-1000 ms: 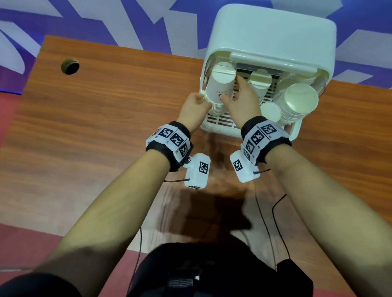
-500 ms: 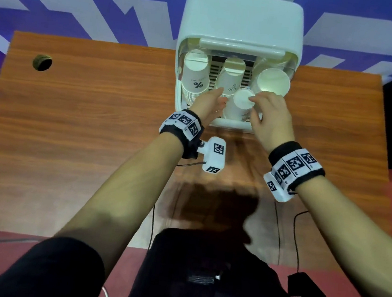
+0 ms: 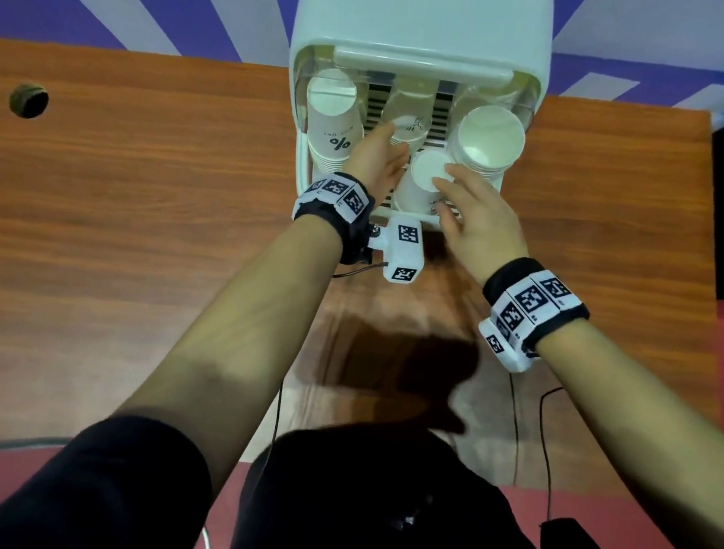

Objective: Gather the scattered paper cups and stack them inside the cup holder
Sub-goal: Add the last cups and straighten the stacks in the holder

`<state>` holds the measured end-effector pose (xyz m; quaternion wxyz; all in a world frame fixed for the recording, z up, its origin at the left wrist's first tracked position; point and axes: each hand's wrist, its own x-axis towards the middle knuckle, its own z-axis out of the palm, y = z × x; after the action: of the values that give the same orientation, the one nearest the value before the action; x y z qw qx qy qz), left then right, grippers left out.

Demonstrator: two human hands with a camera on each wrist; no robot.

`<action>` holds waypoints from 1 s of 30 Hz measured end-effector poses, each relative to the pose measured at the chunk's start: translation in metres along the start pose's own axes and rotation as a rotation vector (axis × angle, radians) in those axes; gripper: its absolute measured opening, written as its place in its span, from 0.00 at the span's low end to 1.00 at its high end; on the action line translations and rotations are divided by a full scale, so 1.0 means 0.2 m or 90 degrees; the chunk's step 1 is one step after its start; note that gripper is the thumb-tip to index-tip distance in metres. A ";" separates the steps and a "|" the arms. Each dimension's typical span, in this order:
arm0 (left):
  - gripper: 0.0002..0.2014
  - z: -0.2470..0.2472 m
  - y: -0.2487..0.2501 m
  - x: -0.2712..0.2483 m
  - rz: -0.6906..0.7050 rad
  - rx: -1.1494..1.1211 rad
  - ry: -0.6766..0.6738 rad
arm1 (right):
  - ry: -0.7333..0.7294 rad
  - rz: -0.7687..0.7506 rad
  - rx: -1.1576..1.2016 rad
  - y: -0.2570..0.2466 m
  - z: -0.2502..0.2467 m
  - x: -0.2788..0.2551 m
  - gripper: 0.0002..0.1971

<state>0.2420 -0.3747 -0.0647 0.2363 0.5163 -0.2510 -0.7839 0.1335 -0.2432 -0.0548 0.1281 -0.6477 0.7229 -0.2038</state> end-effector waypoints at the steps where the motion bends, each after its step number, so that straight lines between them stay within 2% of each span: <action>1: 0.25 0.00 0.00 0.01 -0.001 -0.002 0.001 | -0.008 -0.001 0.003 0.01 0.00 0.00 0.16; 6: 0.28 0.00 0.00 0.02 0.007 0.006 0.012 | -0.035 -0.018 0.029 0.02 -0.01 0.02 0.23; 11: 0.27 0.00 0.00 -0.03 0.022 0.059 -0.013 | -0.027 -0.012 0.065 0.01 0.03 0.03 0.17; 14: 0.28 0.00 0.01 -0.05 0.027 0.116 -0.030 | -0.053 0.001 0.073 -0.01 0.04 0.04 0.20; 17: 0.33 -0.06 -0.06 0.02 0.040 0.201 -0.026 | -0.080 0.009 0.055 -0.05 0.05 0.05 0.23; 21: 0.24 -0.05 -0.03 -0.18 0.093 0.229 0.008 | -0.080 0.047 0.051 -0.08 0.06 0.08 0.24; 28: 0.20 -0.10 0.00 -0.21 0.073 0.242 -0.002 | -0.050 0.033 0.106 -0.11 0.12 0.13 0.24; 30: 0.17 -0.10 0.02 -0.22 0.102 0.250 -0.022 | -0.043 0.039 0.127 -0.10 0.14 0.16 0.23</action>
<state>0.2773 -0.3536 -0.0387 0.1883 0.5171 -0.4429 -0.7078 0.1586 -0.2805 -0.0677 0.2223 -0.6158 0.7137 -0.2491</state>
